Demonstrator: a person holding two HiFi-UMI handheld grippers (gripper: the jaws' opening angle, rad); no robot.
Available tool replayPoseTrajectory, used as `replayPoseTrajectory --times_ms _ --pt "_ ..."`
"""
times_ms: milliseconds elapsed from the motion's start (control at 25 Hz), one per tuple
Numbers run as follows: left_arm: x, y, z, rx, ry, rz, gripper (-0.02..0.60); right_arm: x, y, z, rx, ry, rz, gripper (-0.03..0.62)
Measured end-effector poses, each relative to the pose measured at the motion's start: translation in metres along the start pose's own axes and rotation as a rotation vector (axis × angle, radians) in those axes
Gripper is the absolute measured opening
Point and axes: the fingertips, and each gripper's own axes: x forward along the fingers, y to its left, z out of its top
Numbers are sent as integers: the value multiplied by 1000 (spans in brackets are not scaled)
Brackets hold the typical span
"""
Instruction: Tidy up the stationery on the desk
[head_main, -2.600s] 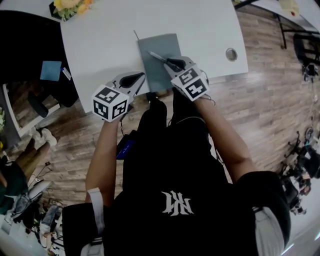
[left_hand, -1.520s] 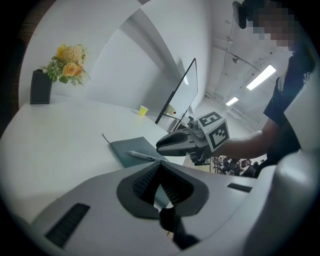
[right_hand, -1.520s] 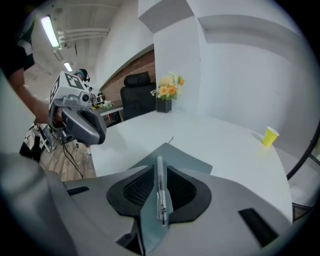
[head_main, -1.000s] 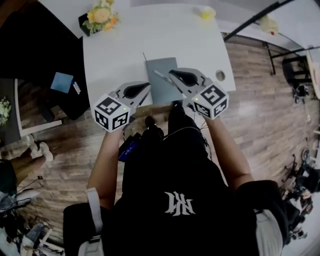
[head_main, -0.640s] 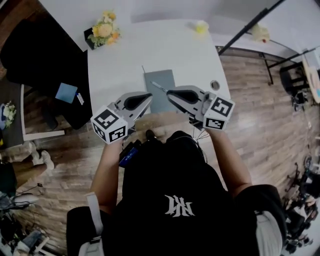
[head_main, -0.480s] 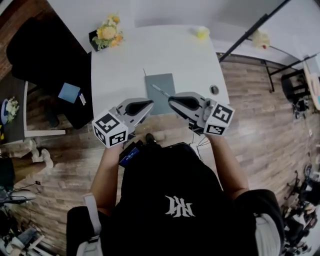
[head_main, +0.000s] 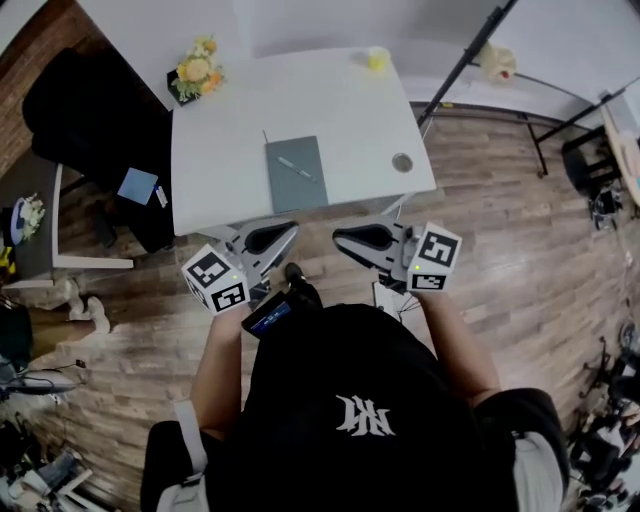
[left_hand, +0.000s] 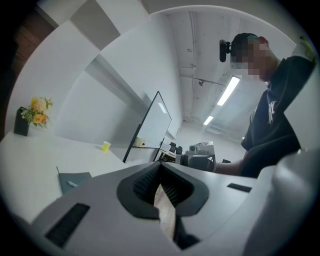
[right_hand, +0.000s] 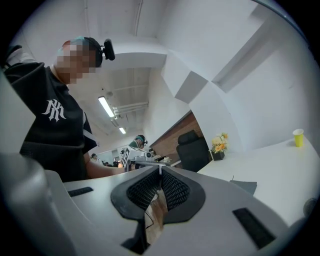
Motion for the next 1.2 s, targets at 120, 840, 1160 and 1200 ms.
replayPoseTrajectory --times_ms 120,840,1160,1200 --pt "5 -32 -22 -5 16 -12 3 -28 23 -10 7 -16 4 41" --pt "1 -142 -81 32 80 -18 3 -70 98 -42 -7 -56 60 40" --pt "-9 -143 -88 12 76 45 3 -73 108 -54 24 -43 92 40" --pt "-10 -144 -87 12 74 47 3 -72 108 -55 26 -43 95 40"
